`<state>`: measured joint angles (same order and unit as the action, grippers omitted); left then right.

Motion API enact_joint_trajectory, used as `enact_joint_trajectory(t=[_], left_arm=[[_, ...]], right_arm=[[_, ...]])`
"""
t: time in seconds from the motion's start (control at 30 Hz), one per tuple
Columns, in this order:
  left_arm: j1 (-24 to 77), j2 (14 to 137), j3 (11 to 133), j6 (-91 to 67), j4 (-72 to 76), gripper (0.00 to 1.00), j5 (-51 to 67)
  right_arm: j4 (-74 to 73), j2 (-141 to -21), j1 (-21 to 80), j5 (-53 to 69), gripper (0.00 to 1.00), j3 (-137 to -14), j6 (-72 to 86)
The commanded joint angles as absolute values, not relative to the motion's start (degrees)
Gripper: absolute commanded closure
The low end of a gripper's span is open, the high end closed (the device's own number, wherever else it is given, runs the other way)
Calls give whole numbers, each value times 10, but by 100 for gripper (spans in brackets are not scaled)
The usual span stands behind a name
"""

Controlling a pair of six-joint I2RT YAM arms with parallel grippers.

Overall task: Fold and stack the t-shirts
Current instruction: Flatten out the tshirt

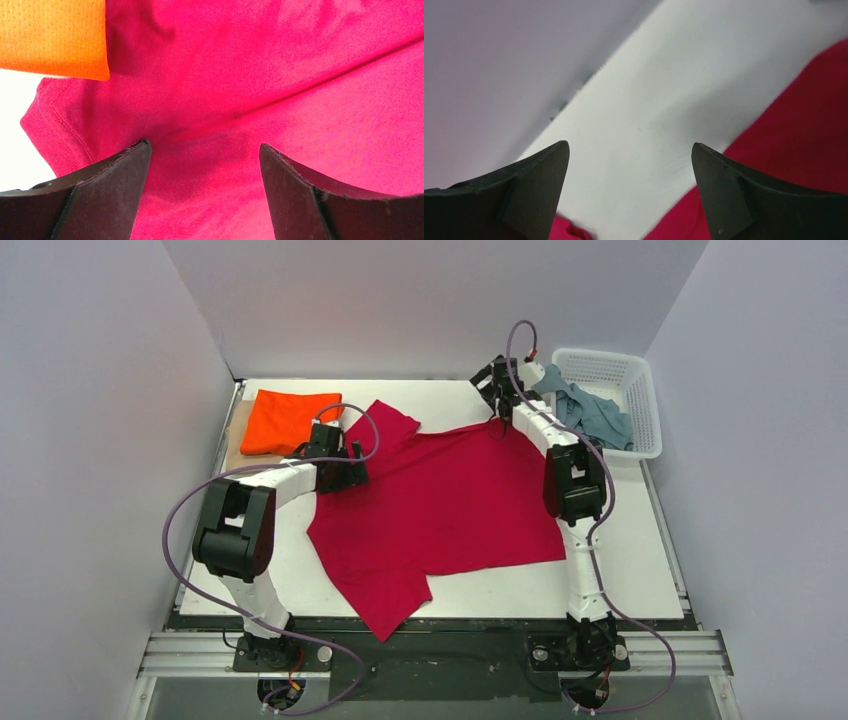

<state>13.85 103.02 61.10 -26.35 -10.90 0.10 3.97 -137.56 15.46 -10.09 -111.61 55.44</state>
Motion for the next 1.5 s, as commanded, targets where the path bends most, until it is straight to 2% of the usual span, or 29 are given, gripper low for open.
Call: enact_joint_trajectory(t=[0.0, 0.1, 0.17, 0.4, 0.5, 0.63, 0.97, 1.2, 1.3, 1.47], left_arm=[[131, 1008, 610, -258, -111, 10, 0], [130, 998, 610, -258, -111, 10, -1], [130, 992, 615, -258, -114, 10, -2], [131, 983, 631, -269, -109, 9, 0], [131, 985, 631, -278, -106, 9, 0], [132, 989, 624, -290, -92, 9, 20], [131, 995, 592, -310, -89, 9, 6], [130, 968, 554, -315, -93, 9, -27], [131, 964, 552, -314, -96, 9, -34], [130, 960, 563, -313, -112, 9, -39]], right_arm=[[-19, -1397, 133, -103, 13, -1241, 524], [-37, -1391, 130, -77, 13, -1254, 500], [-40, -1357, 131, -67, 13, -1217, 474], [-78, -1144, 166, -71, 12, -917, 366], [-73, -1077, 188, -96, 12, -772, 362], [-62, -1013, 212, -125, 12, -646, 383], [-121, -938, 237, -95, 13, -464, 421], [-147, -814, 279, -67, 13, -315, 498], [-155, -777, 283, -83, 12, -299, 501], [-205, -752, 282, -134, 10, -364, 470]])
